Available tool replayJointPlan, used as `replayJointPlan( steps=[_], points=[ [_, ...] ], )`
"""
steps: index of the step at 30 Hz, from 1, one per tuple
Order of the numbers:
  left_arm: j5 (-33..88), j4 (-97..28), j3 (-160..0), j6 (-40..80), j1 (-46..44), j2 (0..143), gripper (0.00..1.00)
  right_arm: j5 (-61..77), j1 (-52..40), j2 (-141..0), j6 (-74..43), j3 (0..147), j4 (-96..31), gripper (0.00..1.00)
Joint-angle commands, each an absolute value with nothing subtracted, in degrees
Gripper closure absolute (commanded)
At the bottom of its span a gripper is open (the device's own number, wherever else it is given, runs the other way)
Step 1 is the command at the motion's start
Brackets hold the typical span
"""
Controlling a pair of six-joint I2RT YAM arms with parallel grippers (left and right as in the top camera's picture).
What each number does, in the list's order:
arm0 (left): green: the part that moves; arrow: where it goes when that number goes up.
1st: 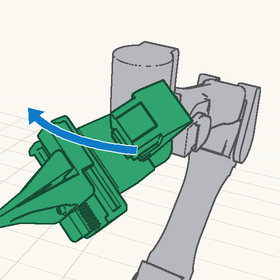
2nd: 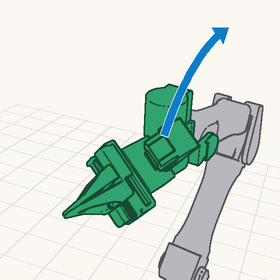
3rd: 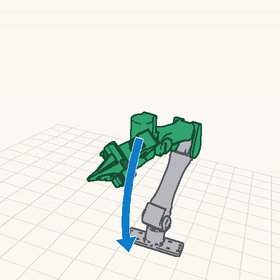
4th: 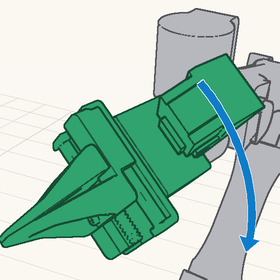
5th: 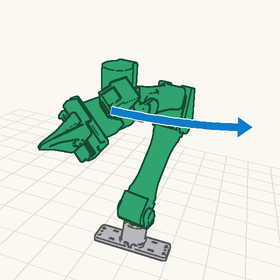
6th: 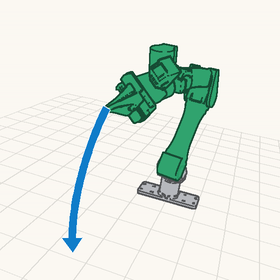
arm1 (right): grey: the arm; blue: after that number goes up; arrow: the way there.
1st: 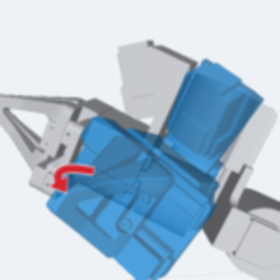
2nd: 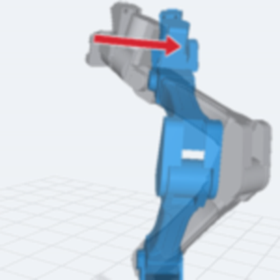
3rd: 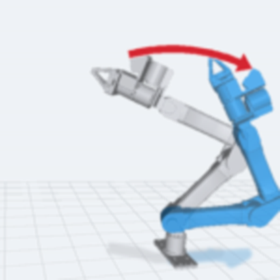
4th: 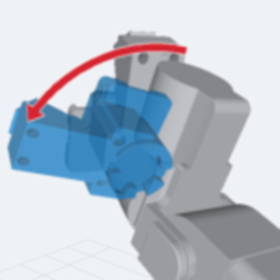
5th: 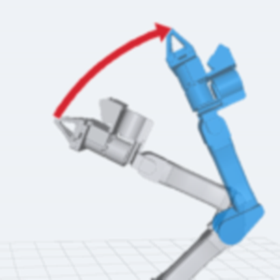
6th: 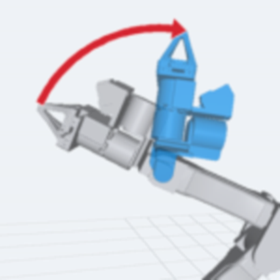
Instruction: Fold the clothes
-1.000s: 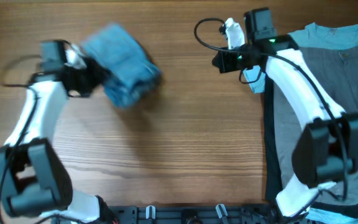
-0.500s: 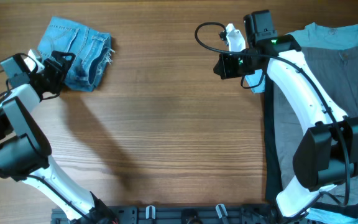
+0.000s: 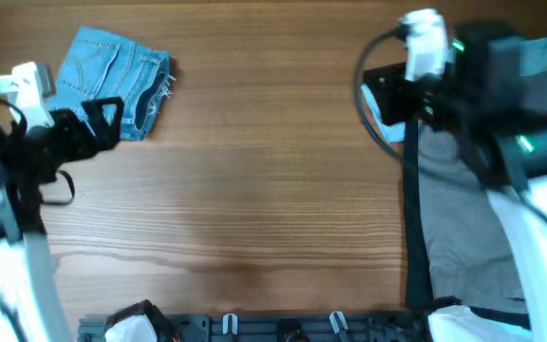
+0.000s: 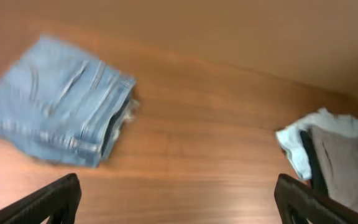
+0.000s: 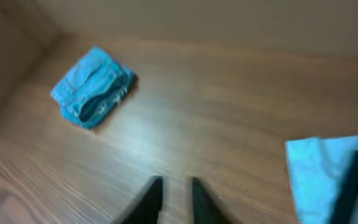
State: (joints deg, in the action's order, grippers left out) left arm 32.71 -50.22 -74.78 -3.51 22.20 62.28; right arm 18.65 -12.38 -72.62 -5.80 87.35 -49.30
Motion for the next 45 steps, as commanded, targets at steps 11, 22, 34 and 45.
replayJointPlan(
  steps=[11, 22, 34, 45],
  points=[
    [25.6, -61.2, -77.3, -8.6, 18.6, 46.5, 0.00, 16.3, -12.5, -62.2, -7.7, 87.5, -57.9, 0.00],
    [25.6, -61.2, -77.3, -8.6, 18.6, 46.5, 0.00, 15.0, -12.5, -50.5, 18.5, 86.6, -49.4, 0.00],
    [25.6, -61.2, -77.3, -8.6, 18.6, 46.5, 0.00, 19.6, -10.4, -5.4, 11.6, 25.3, -27.8, 0.00],
    [25.6, -61.2, -77.3, -8.6, 18.6, 46.5, 0.00, 21.1, -10.4, -0.2, 11.9, 0.3, 2.3, 0.00]
  ],
)
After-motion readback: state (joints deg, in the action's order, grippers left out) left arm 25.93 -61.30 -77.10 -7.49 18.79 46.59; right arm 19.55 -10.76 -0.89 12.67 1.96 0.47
